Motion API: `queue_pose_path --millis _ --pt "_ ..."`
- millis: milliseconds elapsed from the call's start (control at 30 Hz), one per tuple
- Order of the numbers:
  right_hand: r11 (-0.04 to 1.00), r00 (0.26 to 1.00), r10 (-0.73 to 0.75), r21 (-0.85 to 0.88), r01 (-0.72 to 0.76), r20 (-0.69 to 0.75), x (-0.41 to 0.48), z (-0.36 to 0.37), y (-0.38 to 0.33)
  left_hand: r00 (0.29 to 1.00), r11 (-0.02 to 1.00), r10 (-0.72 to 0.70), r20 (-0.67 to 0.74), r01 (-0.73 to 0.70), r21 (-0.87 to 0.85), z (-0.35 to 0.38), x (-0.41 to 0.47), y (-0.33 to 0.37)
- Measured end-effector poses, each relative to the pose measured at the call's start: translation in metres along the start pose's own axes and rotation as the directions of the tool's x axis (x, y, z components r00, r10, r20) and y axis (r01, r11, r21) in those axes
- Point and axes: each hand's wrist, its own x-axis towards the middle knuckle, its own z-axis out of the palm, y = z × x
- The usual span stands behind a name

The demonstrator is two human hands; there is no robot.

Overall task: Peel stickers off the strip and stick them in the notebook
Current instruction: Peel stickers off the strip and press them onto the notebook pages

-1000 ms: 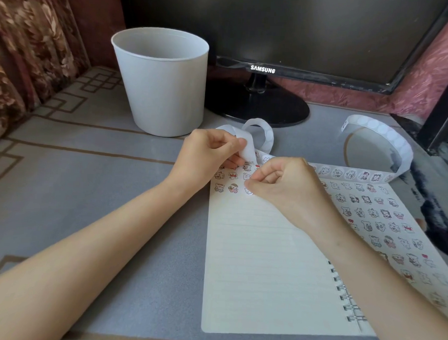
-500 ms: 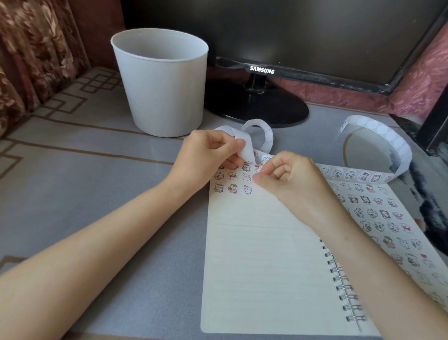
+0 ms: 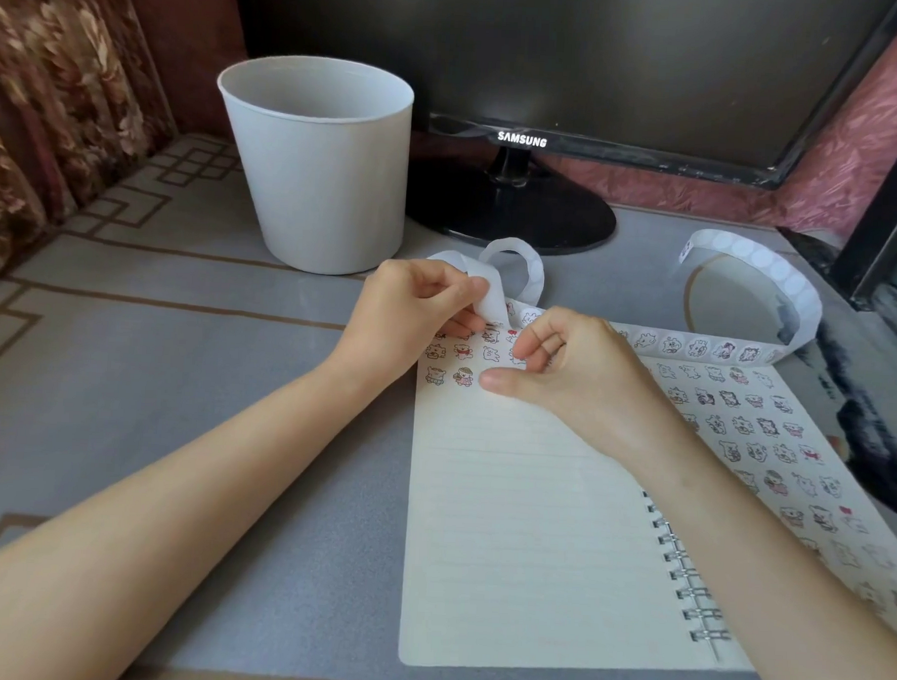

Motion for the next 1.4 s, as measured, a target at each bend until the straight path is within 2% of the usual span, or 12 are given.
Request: queue_pose_path --millis 233,367,500,600,700,1067,1233,1400 --pt "0.997 1.0 -0.017 0.07 0.017 0.0 0.004 -0.001 0.002 1.0 1.0 0.003 0.007 -0.003 -0.014 0.0 0.0 0.0" --pt "0.999 0.998 -0.05 -0.019 0.049 -0.043 0.005 0.002 0.002 0.999 0.999 0.03 0.014 -0.029 -0.045 0.0 -0.002 0.002" --pt "0.984 0.972 -0.129 0.099 0.151 -0.196 0.005 0.0 0.0 0.996 0.994 0.091 -0.004 -0.091 -0.055 -0.001 -0.004 0.007" --pt "0.962 0.915 -0.239 0.051 0.27 -0.324 0.004 -0.002 -0.004 0.992 0.991 0.126 -0.022 -0.126 -0.047 -0.001 -0.004 0.008" --pt "0.947 0.892 -0.309 -0.021 0.32 -0.33 0.003 -0.001 -0.006 0.99 0.988 0.144 -0.013 -0.144 -0.056 0.0 -0.005 0.009" --pt "0.94 0.891 -0.26 0.113 0.321 -0.373 0.005 -0.002 -0.006 0.992 0.972 0.113 0.056 -0.099 -0.212 0.002 -0.008 0.017" --pt "0.927 0.892 -0.248 0.177 0.332 -0.378 0.006 -0.003 -0.006 0.99 0.991 0.081 0.113 -0.069 -0.111 0.002 -0.008 0.014" --pt "0.932 0.896 -0.249 0.16 0.325 -0.369 0.006 -0.004 -0.005 0.986 0.99 0.122 0.115 -0.114 -0.077 0.003 -0.009 0.013"
